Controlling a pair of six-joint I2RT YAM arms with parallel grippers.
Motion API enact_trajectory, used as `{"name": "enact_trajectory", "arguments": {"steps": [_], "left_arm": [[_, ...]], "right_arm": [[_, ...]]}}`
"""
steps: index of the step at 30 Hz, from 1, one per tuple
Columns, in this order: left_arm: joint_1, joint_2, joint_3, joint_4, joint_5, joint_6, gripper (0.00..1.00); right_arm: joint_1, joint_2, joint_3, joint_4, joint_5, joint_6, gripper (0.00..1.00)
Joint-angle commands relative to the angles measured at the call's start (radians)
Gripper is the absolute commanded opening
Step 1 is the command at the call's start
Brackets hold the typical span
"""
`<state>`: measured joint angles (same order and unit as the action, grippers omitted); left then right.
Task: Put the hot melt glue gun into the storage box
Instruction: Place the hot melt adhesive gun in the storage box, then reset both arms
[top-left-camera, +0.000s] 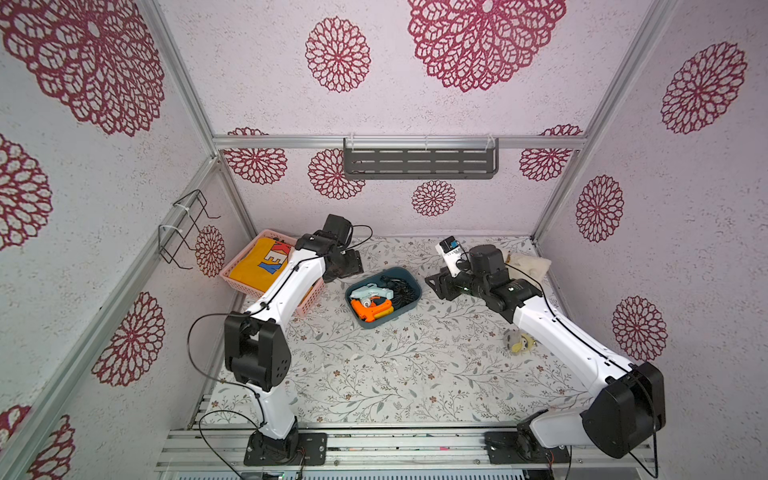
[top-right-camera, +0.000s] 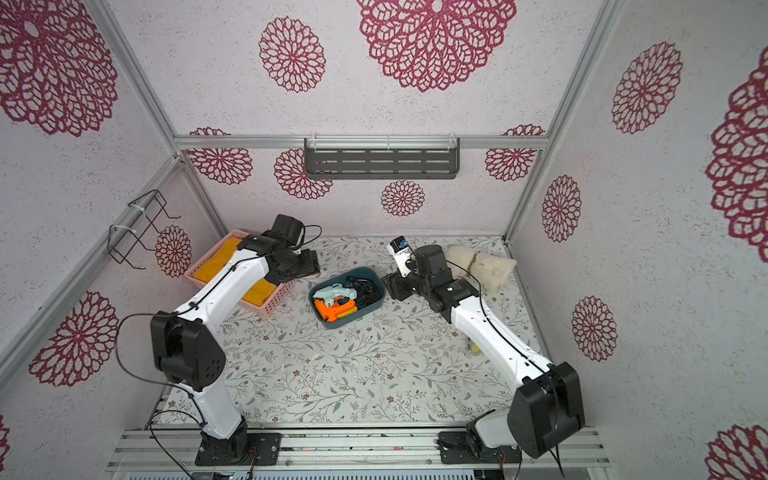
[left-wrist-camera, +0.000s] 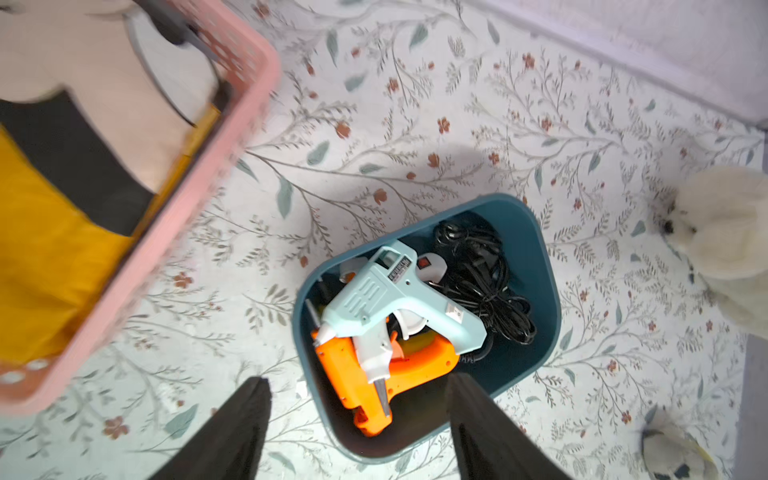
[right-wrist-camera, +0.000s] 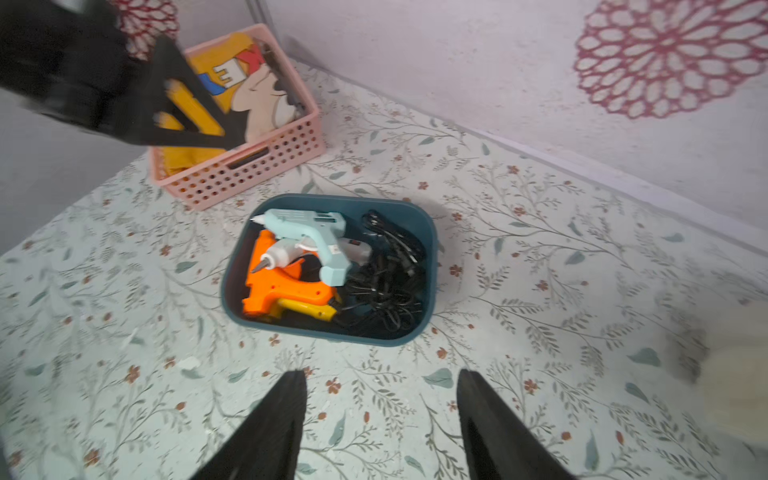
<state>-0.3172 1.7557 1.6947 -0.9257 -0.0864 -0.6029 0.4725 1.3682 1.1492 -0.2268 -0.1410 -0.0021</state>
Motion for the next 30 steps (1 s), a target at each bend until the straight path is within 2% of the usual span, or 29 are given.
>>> {"name": "enact_trajectory", "arguments": {"steps": [1,3,6,9,10,14,18,22,25,30], "left_arm": [[0.016,-0.132,-0.076,0.112,-0.217,-0.015,0.80],[0.034,-0.190,-0.135,0.162,-0.272,0.016,0.82],[0.058,-0.263,-0.237,0.238,-0.364,0.078,0.88],[0.081,-0.315,-0.320,0.266,-0.515,0.091,0.96],[0.095,-0.329,-0.345,0.276,-0.545,0.107,0.99],[0.146,-0.364,-0.456,0.381,-0.667,0.184,0.98],[0.205,-0.416,-0.615,0.587,-0.608,0.256,0.98],[0.233,-0.462,-0.779,0.795,-0.559,0.272,0.98],[0.246,-0.464,-0.843,0.891,-0.549,0.277,0.98],[0.322,-0.401,-0.958,1.168,-0.483,0.261,0.98]], "right_arm": [[-0.064,-0.089,-0.099,0.160,0.253,0.084,0.68],[-0.110,-0.133,-0.184,0.236,0.321,0.127,0.71],[-0.170,-0.208,-0.324,0.368,0.421,0.112,0.79],[-0.215,-0.279,-0.463,0.508,0.502,0.048,0.98],[-0.227,-0.298,-0.510,0.557,0.520,0.017,0.99],[-0.274,-0.332,-0.650,0.680,0.579,0.001,0.99],[-0.319,-0.360,-0.758,0.779,0.589,0.048,0.99],[-0.334,-0.336,-0.832,0.900,0.561,0.080,0.99],[-0.333,-0.261,-0.866,1.018,0.540,0.093,0.99],[-0.334,-0.043,-0.889,1.273,0.507,0.010,0.99]]}}
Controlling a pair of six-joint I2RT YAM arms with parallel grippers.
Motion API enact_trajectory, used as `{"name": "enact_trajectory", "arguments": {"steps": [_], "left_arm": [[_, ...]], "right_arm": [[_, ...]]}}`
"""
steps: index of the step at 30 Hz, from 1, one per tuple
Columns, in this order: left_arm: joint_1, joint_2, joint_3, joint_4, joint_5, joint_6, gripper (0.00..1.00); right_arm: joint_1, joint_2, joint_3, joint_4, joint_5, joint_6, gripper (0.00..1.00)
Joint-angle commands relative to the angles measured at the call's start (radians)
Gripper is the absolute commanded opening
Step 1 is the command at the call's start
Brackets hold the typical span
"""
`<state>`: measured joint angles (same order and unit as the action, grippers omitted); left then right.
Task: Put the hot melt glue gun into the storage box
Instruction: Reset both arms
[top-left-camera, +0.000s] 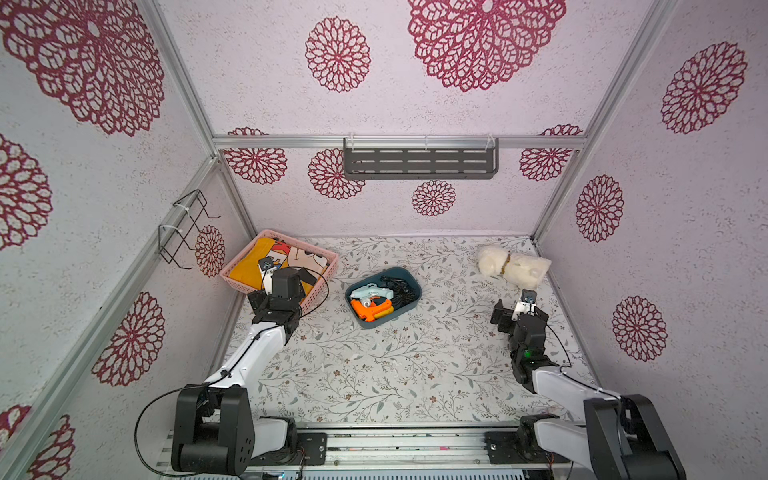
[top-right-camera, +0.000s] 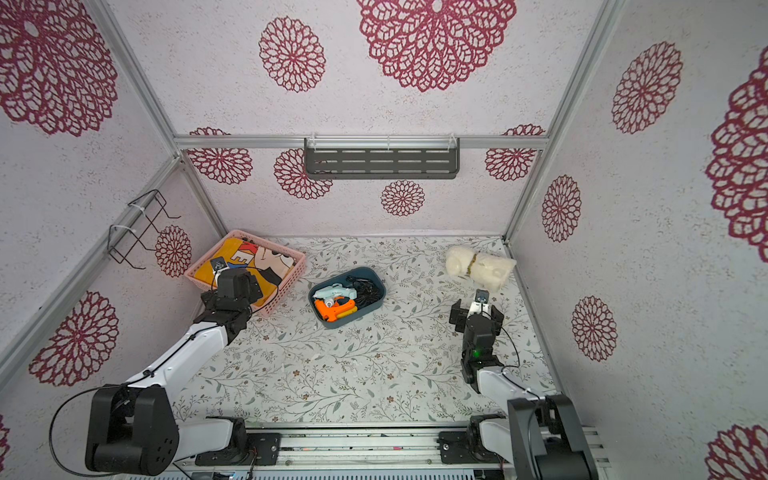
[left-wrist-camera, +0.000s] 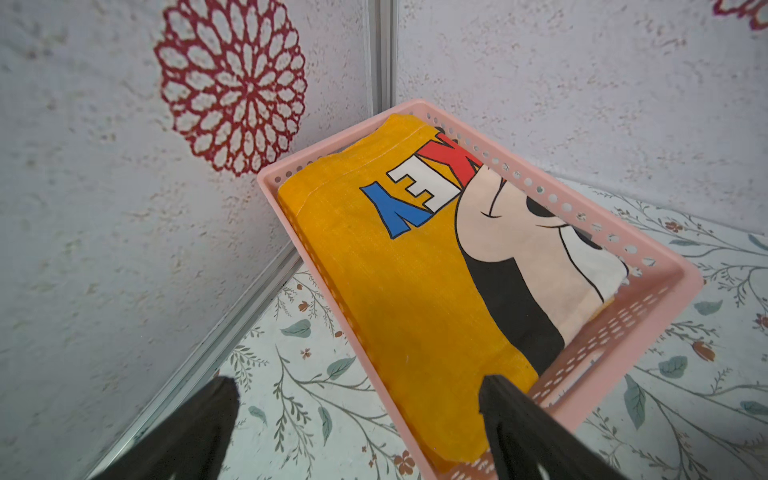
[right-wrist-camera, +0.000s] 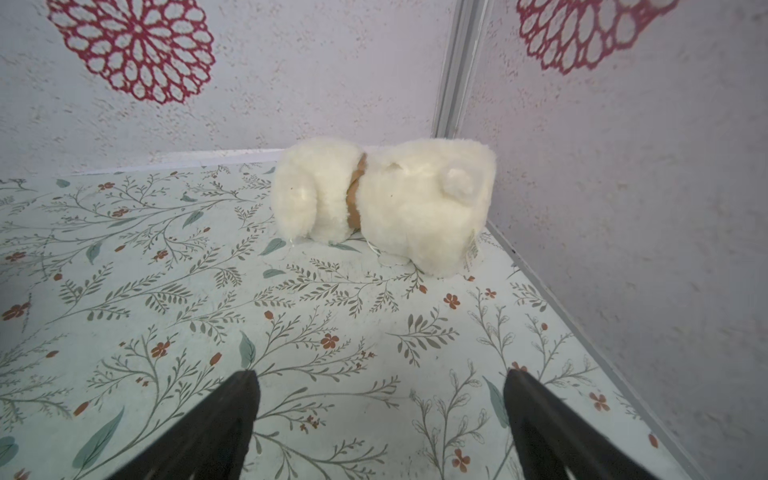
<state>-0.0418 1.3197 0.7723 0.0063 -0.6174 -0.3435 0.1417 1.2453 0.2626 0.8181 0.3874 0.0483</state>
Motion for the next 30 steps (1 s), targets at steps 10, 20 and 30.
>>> {"name": "enact_trajectory", "arguments": {"steps": [10,20,30], "left_arm": [[0.096,0.272,0.025,0.421,0.163,0.067,0.99],[0.073,0.039,-0.106,0.331,0.242,0.075,0.93],[0.102,0.096,-0.238,0.454,0.136,0.066,0.97]], "right_arm": [[-0.031,0.264,0.046,0.330,-0.075,-0.040,0.99],[-0.033,0.259,0.029,0.360,-0.073,-0.040,0.99],[-0.033,0.256,0.017,0.380,-0.079,-0.042,0.99]]}}
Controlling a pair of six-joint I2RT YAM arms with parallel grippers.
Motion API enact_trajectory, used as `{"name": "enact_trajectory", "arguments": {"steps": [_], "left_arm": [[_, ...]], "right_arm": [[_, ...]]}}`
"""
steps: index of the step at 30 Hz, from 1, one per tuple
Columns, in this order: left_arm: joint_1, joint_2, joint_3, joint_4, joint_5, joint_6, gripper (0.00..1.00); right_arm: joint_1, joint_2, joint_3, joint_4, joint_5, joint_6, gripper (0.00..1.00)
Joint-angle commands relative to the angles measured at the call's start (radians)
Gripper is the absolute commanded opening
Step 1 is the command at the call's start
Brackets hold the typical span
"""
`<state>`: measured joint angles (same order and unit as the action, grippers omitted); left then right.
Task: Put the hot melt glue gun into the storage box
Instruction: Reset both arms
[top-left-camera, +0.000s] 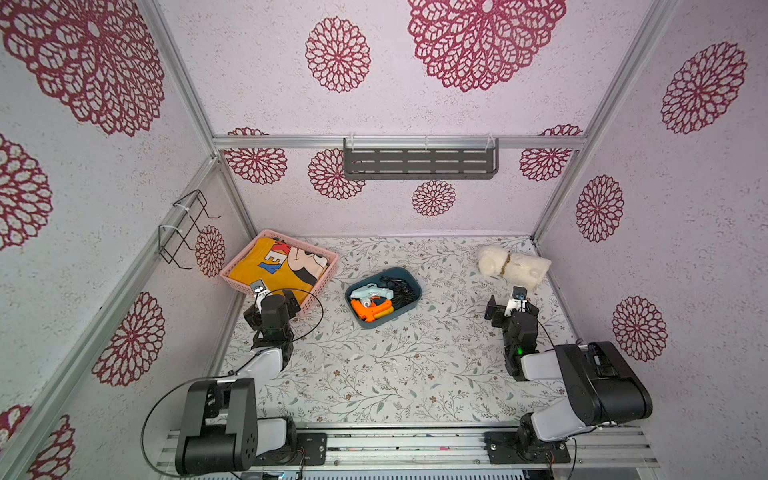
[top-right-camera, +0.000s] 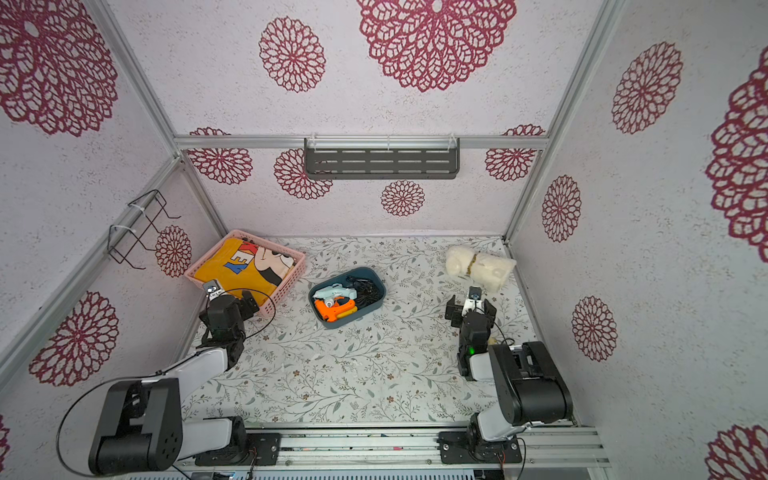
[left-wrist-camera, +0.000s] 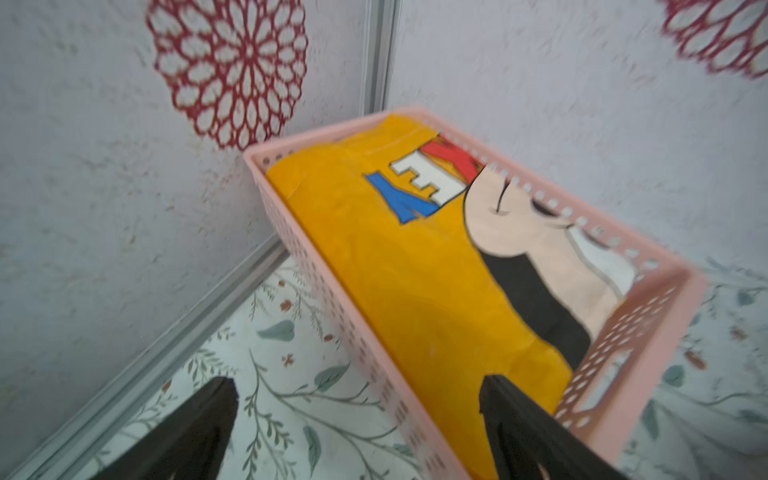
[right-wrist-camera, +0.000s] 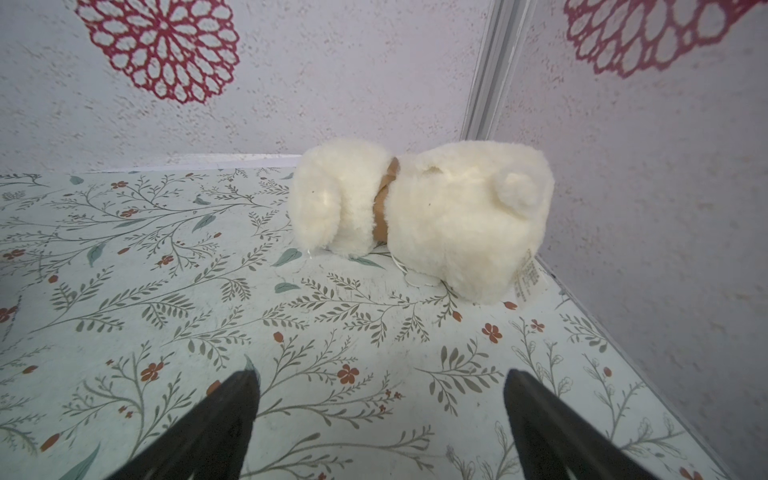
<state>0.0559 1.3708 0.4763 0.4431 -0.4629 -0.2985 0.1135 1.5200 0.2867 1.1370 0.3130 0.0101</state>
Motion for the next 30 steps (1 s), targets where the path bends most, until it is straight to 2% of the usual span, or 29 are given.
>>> {"name": "enact_trajectory", "arguments": {"steps": [1,6,8,9,10,11,13,15,18,30], "left_arm": [[0.004,0.070,0.071,0.054,-0.017,0.070,0.97],[0.061,0.153,0.007,0.306,0.077,0.100,0.98],[0.063,0.134,-0.004,0.280,0.149,0.105,1.00],[0.065,0.151,-0.030,0.333,0.178,0.117,1.00],[0.064,0.181,-0.054,0.443,0.210,0.145,0.99],[0.061,0.196,-0.061,0.467,0.211,0.156,0.98],[0.061,0.164,-0.047,0.377,0.219,0.138,0.97],[0.061,0.187,-0.056,0.446,0.213,0.151,0.98],[0.061,0.173,-0.050,0.401,0.214,0.144,0.98],[0.041,0.174,-0.062,0.434,0.189,0.154,0.98]], "right_arm": [[-0.006,-0.020,-0.017,0.075,-0.007,-0.004,0.99],[-0.005,-0.020,-0.050,0.136,-0.014,-0.005,0.99],[-0.005,0.015,-0.098,0.250,-0.022,-0.009,0.99],[-0.003,0.043,-0.137,0.369,-0.031,-0.033,0.99],[0.009,0.019,-0.167,0.380,-0.029,-0.032,0.99],[0.010,0.028,-0.175,0.419,-0.033,-0.041,0.99],[0.018,0.025,-0.161,0.379,-0.022,-0.042,0.99],[0.019,0.036,-0.145,0.370,-0.028,-0.054,0.99],[0.021,0.030,-0.123,0.320,-0.022,-0.047,0.99],[0.020,0.029,-0.127,0.327,-0.020,-0.048,0.99]]}}
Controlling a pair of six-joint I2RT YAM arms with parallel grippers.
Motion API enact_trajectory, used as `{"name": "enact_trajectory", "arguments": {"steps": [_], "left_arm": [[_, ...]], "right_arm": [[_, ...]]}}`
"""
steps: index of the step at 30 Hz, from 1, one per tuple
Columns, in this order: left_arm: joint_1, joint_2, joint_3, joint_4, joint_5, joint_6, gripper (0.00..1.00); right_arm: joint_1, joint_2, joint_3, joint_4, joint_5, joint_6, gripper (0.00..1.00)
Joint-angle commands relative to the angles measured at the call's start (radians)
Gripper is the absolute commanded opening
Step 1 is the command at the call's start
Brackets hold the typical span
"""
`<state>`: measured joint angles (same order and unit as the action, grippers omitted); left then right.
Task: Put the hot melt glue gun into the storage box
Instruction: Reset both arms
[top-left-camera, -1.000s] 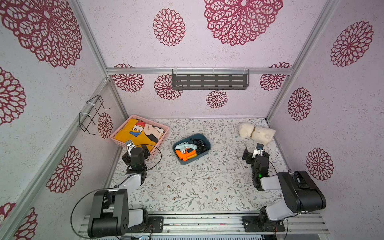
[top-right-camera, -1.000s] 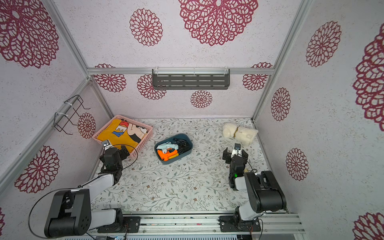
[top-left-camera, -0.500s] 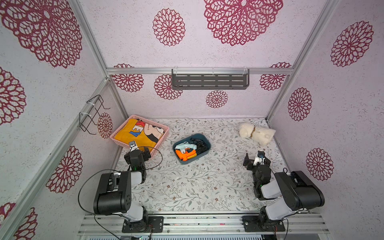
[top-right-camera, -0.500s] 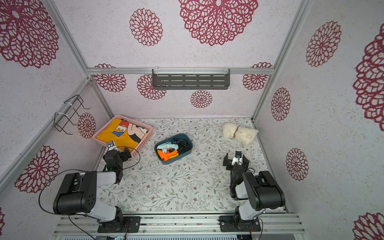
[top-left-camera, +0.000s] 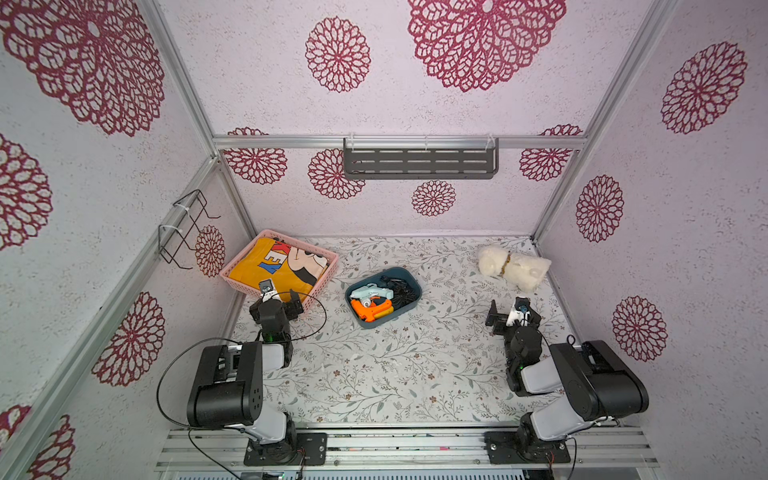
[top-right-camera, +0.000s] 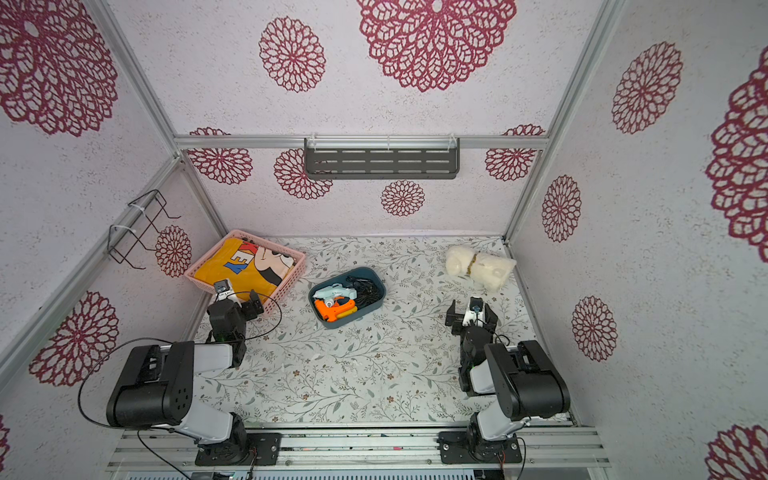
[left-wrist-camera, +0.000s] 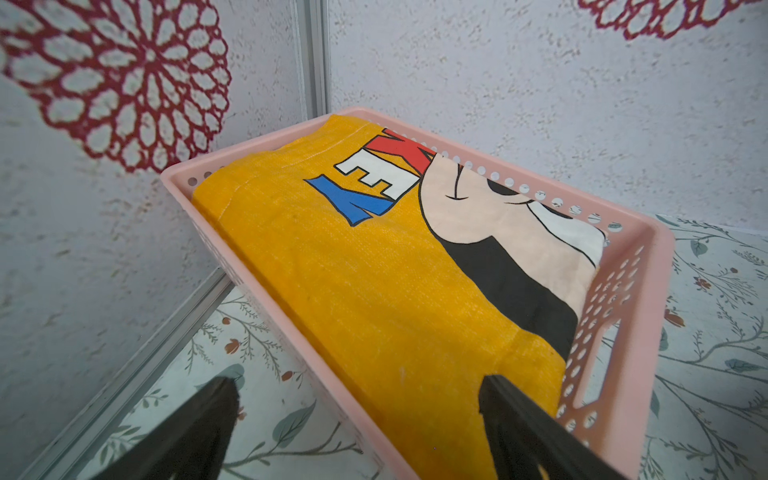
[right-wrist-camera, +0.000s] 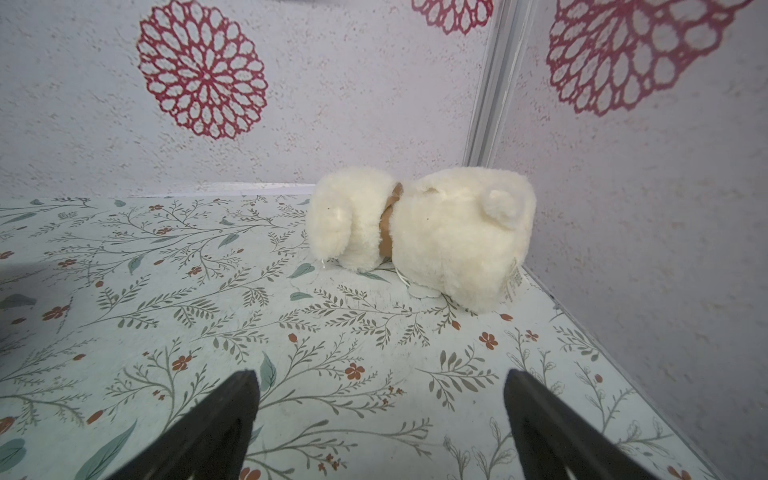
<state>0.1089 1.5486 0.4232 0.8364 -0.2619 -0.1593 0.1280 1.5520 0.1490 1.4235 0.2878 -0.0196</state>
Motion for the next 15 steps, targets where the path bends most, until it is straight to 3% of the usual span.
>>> {"name": "enact_trajectory", "arguments": {"steps": [1,15], "left_arm": [[-0.018,-0.001,-0.011,0.044,-0.017,0.019,0.98],[-0.018,0.003,-0.009,0.049,-0.025,0.030,0.98]], "right_arm": [[0.007,-0.003,0.012,0.041,0.006,-0.019,0.99],[-0.002,-0.004,0.022,0.015,-0.018,-0.014,0.99]]}}
